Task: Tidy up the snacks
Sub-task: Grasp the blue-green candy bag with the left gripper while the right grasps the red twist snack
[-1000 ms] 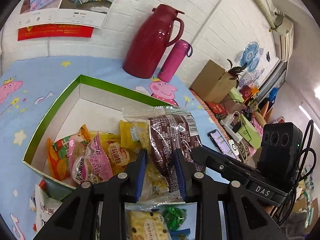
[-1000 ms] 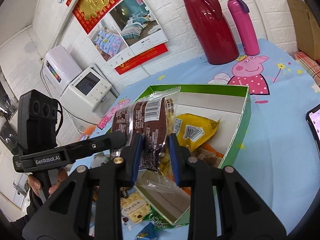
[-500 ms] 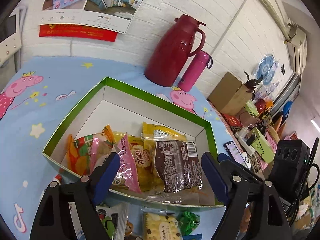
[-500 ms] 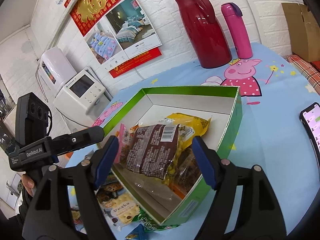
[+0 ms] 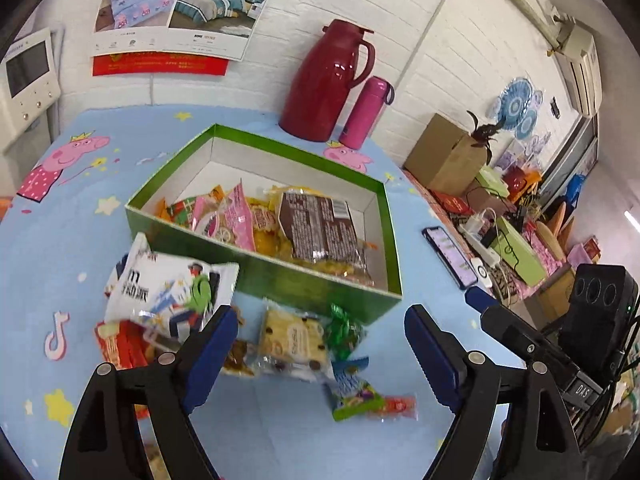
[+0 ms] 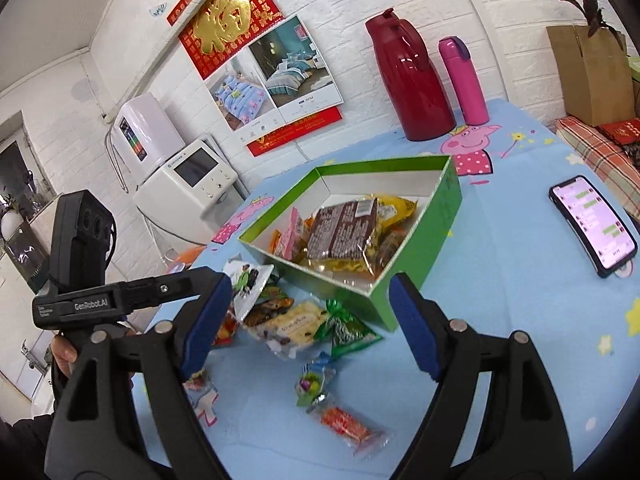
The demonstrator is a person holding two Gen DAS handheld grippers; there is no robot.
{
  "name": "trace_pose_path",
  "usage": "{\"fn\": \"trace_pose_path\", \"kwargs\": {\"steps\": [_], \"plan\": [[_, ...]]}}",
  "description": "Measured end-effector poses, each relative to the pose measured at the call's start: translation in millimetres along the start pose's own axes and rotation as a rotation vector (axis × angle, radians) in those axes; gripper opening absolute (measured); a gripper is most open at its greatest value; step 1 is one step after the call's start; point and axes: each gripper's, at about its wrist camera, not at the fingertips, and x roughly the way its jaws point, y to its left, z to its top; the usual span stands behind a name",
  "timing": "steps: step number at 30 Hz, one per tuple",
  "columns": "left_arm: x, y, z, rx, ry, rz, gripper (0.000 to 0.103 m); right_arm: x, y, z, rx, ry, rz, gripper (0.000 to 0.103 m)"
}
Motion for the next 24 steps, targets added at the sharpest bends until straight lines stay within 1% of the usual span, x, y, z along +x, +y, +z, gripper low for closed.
{"fn": "trace_pose_path", "kwargs": {"steps": [4, 6, 7, 10, 13, 15, 16, 17, 18, 19, 20, 21, 22, 23, 24], "plan": [[3.0, -7.2, -28.4, 0.027, 0.039, -0.023, 0.087, -3.2, 0.1, -31.3, -0.033, 0.091, -0.045, 0.081], [8.7, -9.0, -43.5, 0.040, 0.057, -0.013, 0.087, 3.0, 2.8, -48.3, -0.074, 0.161, -0.078, 0.081], [12.9, -9.1, -49.4, 0.044, 0.067, -0.004, 0.087, 6.9, 5.1, -55.8, -0.097, 0.192, -0.091, 0.078], [26.1, -9.8, -61.6, 0.053, 0.095, 0.028, 0.087, 18.9, 8.8, -69.2, -0.146, 0.263, -0.093, 0.074], [35.8, -14.6, -67.2, 0.068, 0.112, 0.032, 0.087, 31.6, 11.2, -73.2, -0.184, 0.297, -0.094, 0.074], [43.0, -17.1, -67.3, 0.067, 0.120, 0.030, 0.087, 40.2, 11.0, -73.3, -0.198, 0.307, -0.102, 0.071], [46.4, -18.1, -66.2, 0.063, 0.123, 0.027, 0.086, 44.0, 11.0, -74.8, -0.198, 0.317, -0.104, 0.066], [49.6, -19.0, -64.9, 0.059, 0.126, 0.022, 0.086, 46.5, 10.4, -76.5, -0.196, 0.326, -0.107, 0.057], [52.4, -19.8, -63.6, 0.057, 0.128, 0.018, 0.084, 47.7, 9.5, -79.1, -0.192, 0.337, -0.109, 0.051], [55.6, -20.8, -62.7, 0.055, 0.131, 0.015, 0.081, 48.4, 8.8, -82.0, -0.189, 0.351, -0.111, 0.043], [58.5, -22.4, -62.6, 0.055, 0.136, 0.010, 0.079, 47.5, 8.0, -86.0, -0.189, 0.365, -0.117, 0.039], [62.5, -24.6, -62.8, 0.060, 0.144, 0.002, 0.075, 43.9, 8.6, -89.5, -0.199, 0.362, -0.129, 0.033], [67.0, -27.2, -63.4, 0.067, 0.154, -0.001, 0.069, 40.2, 10.1, -92.4, -0.203, 0.368, -0.140, 0.030], [72.0, -29.4, -64.2, 0.076, 0.166, 0.001, 0.066, 36.6, 10.8, -94.6, -0.201, 0.369, -0.144, 0.029], [76.3, -31.3, -64.7, 0.083, 0.175, 0.005, 0.060, 33.5, 11.5, -96.6, -0.194, 0.374, -0.141, 0.029]]}}
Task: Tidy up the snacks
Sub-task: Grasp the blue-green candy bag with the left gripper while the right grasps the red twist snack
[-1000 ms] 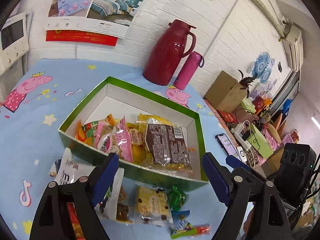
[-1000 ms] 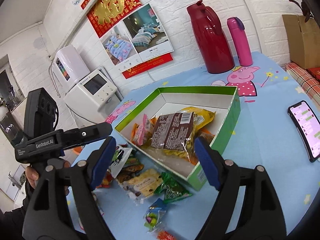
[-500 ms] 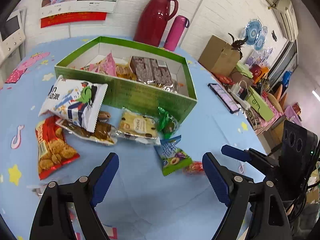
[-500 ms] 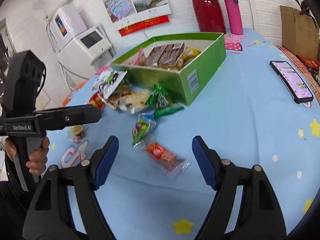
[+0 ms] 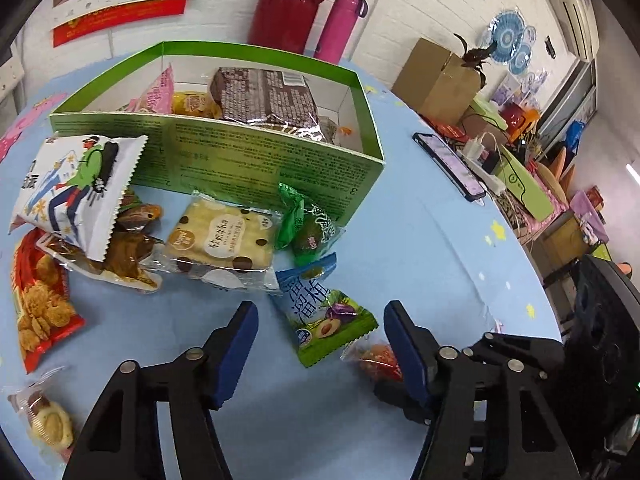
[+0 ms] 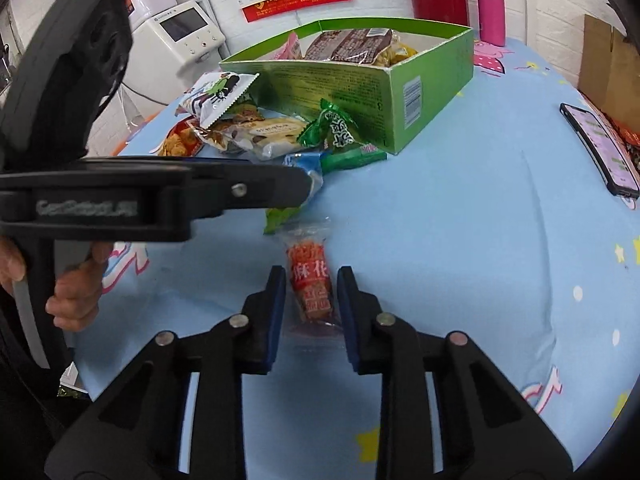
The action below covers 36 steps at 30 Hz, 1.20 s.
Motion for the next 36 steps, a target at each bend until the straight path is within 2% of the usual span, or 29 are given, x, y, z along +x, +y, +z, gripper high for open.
{"fn": "trace_pose_path", "kwargs": {"steps": [1, 3, 4, 9, 12, 16, 19, 23, 24, 25, 30, 32, 36], "plan": [[5.9, -1.4, 0.0, 0.007, 0.011, 0.006, 0.054, -2.6, 0.9, -3.8, 0.005, 0.004, 0.007, 0.029], [14.0, -0.9, -1.3, -0.001, 0.028, 0.013, 0.050, -7.1, 3.7, -10.6, 0.006, 0.006, 0.021, 0.029], [14.1, -0.3, -1.7, -0.004, 0.013, 0.015, 0.048, -8.4, 4.7, -12.7, 0.008, 0.007, 0.030, 0.029], [12.9, 6.4, -0.2, -0.065, 0.026, -0.008, 0.047, -6.6, 9.6, -14.3, 0.005, 0.003, 0.017, 0.029], [11.1, 11.4, 2.5, -0.122, 0.013, -0.053, 0.052, -5.1, 11.3, -12.8, 0.007, 0.000, 0.011, 0.030], [15.4, 8.5, 9.9, -0.124, -0.007, -0.008, 0.061, -5.6, 11.8, -13.7, 0.014, -0.003, 0.007, 0.030], [22.6, 4.5, 11.7, -0.105, 0.005, -0.008, 0.065, -5.2, 10.1, -12.9, 0.021, -0.008, 0.008, 0.030], [25.3, -3.7, 12.0, -0.029, 0.000, 0.021, 0.064, -6.1, 8.9, -14.2, 0.028, -0.022, 0.007, 0.030], [25.4, -4.4, 11.8, -0.015, -0.002, 0.036, 0.057, -6.2, 8.6, -14.6, 0.029, -0.026, 0.008, 0.030], [25.8, -5.6, 11.2, 0.003, -0.003, 0.051, 0.044, -6.5, 8.4, -15.1, 0.028, -0.029, 0.008, 0.030], [25.6, -5.5, 10.4, 0.021, 0.001, 0.040, 0.040, -8.1, 10.1, -17.1, 0.025, -0.039, 0.001, 0.030], [24.9, -5.0, 9.4, 0.022, -0.001, 0.037, 0.040, -8.6, 10.7, -17.9, 0.028, -0.042, -0.012, 0.024], [17.4, -4.3, 4.9, 0.017, 0.016, 0.006, 0.035, -11.0, 9.2, -17.3, 0.038, -0.038, -0.011, 0.022]]}}
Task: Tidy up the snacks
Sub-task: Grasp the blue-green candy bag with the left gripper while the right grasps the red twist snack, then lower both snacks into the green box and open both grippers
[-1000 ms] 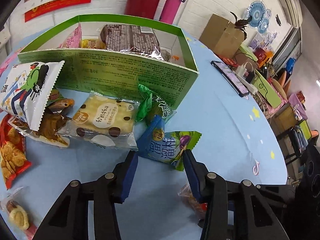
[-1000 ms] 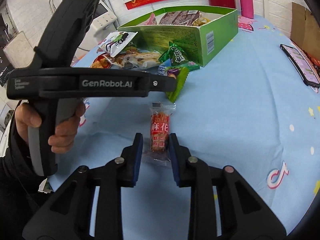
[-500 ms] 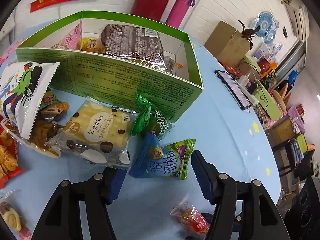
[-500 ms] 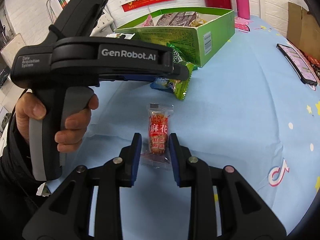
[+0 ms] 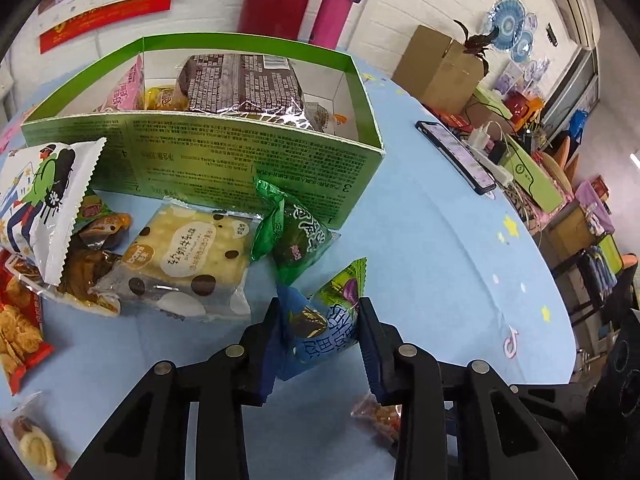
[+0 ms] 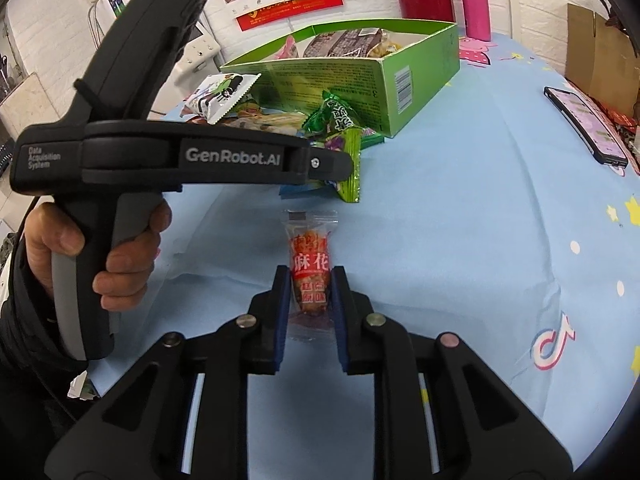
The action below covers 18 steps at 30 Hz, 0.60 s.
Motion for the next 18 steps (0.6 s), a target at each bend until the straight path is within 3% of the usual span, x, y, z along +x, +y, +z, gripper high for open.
{"fn": "trace_pose_path", "kwargs": {"steps": [7, 13, 18], "plan": [[-52.7, 3.8, 8.3, 0.001, -0.097, -0.026, 0.035, -28.6, 4.4, 16.0, -0.022, -0.082, 0.032, 0.022], [-98.2, 14.0, 35.3, -0.010, -0.205, -0.013, 0.035, -51.4, 8.2, 58.7, -0.042, -0.199, 0.027, 0.022], [-105.4, 25.9, 64.9, -0.037, -0.245, 0.044, 0.035, -47.1, 8.4, 99.5, -0.039, -0.271, 0.005, 0.022]]}}
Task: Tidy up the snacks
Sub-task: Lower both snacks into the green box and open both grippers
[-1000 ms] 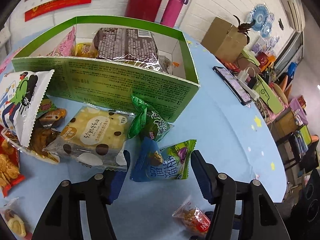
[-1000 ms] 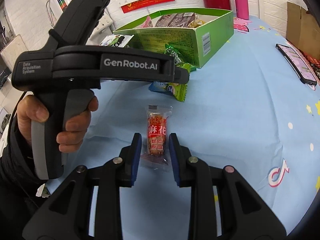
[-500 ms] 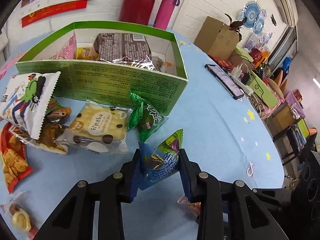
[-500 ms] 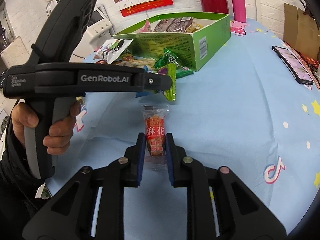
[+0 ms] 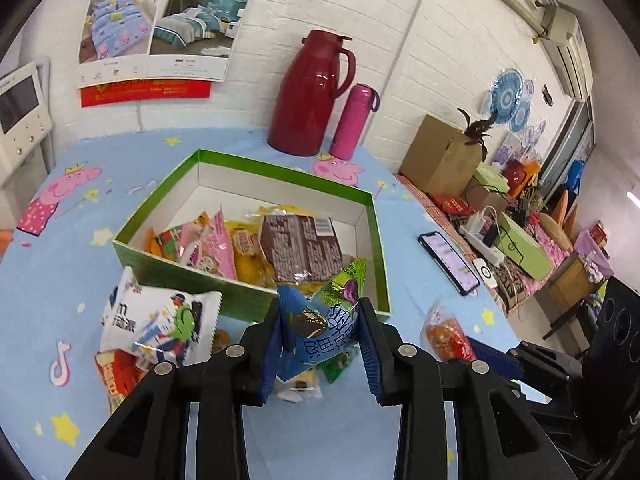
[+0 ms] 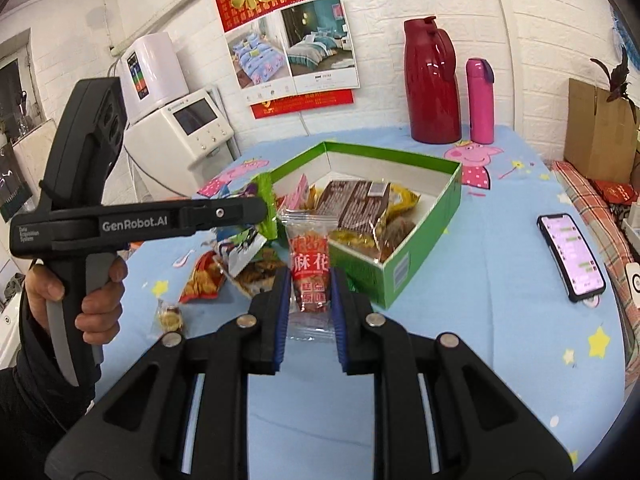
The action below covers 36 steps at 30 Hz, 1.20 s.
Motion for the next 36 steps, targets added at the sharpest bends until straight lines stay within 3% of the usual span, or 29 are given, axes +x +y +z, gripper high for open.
{"fn": "trace_pose_path", "kwargs": {"steps": [7, 19, 20, 21, 22, 23, 24, 27, 36], "plan": [[29.4, 25.6, 28.6, -0.025, -0.006, 0.089, 0.035, 37.4, -22.3, 38.9, 0.051, -0.028, -0.051, 0.022], [83.6, 56.0, 50.2, -0.035, 0.033, 0.151, 0.038, 103.0, -63.3, 60.9, 0.083, 0.019, -0.108, 0.023], [84.8, 57.9, 51.0, -0.037, 0.022, 0.157, 0.041, 107.1, -64.4, 61.6, 0.070, 0.022, -0.106, 0.027], [85.4, 59.6, 51.3, -0.037, 0.009, 0.171, 0.055, 111.1, -64.3, 62.0, 0.049, 0.029, -0.099, 0.036], [85.3, 61.3, 50.6, -0.037, -0.009, 0.191, 0.076, 113.3, -64.0, 61.8, 0.036, 0.028, -0.110, 0.059], [84.5, 63.2, 50.0, -0.039, -0.029, 0.214, 0.085, 112.7, -63.2, 60.1, 0.028, 0.014, -0.124, 0.072], [82.9, 65.3, 49.4, -0.042, -0.054, 0.238, 0.092, 112.3, -62.8, 59.1, 0.019, 0.001, -0.120, 0.073], [80.0, 70.4, 46.6, -0.040, -0.096, 0.294, 0.092, 114.0, -63.1, 56.0, 0.016, 0.004, -0.094, 0.075], [63.9, 66.9, 39.0, -0.037, -0.102, 0.279, 0.092, 103.7, -55.9, 50.9, 0.039, 0.009, -0.074, 0.079]]}}
